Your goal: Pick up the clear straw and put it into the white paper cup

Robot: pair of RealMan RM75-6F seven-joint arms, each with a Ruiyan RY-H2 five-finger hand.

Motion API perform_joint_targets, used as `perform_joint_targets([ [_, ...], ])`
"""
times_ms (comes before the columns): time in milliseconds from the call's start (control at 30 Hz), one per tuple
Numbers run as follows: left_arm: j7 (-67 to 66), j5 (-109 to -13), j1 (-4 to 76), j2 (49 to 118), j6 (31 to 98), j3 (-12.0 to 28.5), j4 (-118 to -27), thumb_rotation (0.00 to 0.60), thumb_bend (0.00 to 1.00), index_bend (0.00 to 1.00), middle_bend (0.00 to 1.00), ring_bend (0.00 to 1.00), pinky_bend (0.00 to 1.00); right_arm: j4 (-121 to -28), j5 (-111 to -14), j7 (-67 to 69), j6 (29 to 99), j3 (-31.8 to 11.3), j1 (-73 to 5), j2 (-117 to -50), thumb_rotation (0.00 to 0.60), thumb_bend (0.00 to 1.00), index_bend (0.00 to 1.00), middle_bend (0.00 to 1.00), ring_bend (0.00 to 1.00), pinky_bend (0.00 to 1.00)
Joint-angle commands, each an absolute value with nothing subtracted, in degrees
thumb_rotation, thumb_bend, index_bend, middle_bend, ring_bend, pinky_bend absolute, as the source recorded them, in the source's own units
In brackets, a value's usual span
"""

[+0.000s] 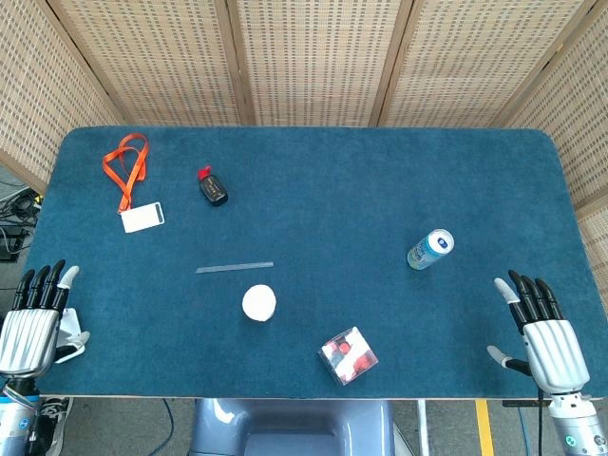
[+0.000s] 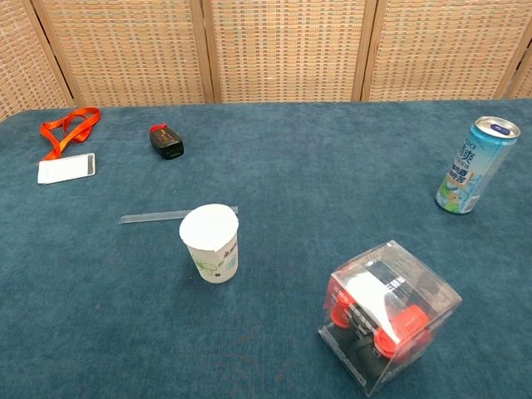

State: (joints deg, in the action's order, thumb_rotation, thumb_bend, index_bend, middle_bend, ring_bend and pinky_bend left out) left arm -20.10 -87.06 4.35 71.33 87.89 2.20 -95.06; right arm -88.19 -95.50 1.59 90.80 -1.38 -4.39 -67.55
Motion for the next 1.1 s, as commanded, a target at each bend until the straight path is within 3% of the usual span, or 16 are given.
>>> perform_joint_targets([
  [33,-20.2,-87.1,4.4,71.3,87.9,2.2,-95.1,0.600,0.04,0.00,0.00,0.00,0.00,-88.1,-95.6,1.7,90.8,-1.3,-4.4,-67.5,0.600,0.09,0.05,0.00,0.00,0.00],
  [767,-18.6,-85.3,6.1,71.0,85.2,3.4,-96.3,0.600,0.05,0.00,0.00,0.00,0.00,-89.0,-95.2,3.0,91.5,-1.4,-3.8,-66.3,0.600,0.09,0.05,0.00,0.00,0.00],
  [1100,-23.0,-77.5,14.2,72.8,75.0,9.2,-97.3,0.600,0.24,0.19,0.00,0.00,0.00,-89.4,-95.9,3.2,91.2,-1.0,-3.9,-66.2,0.600,0.09,0.05,0.00,0.00,0.00],
])
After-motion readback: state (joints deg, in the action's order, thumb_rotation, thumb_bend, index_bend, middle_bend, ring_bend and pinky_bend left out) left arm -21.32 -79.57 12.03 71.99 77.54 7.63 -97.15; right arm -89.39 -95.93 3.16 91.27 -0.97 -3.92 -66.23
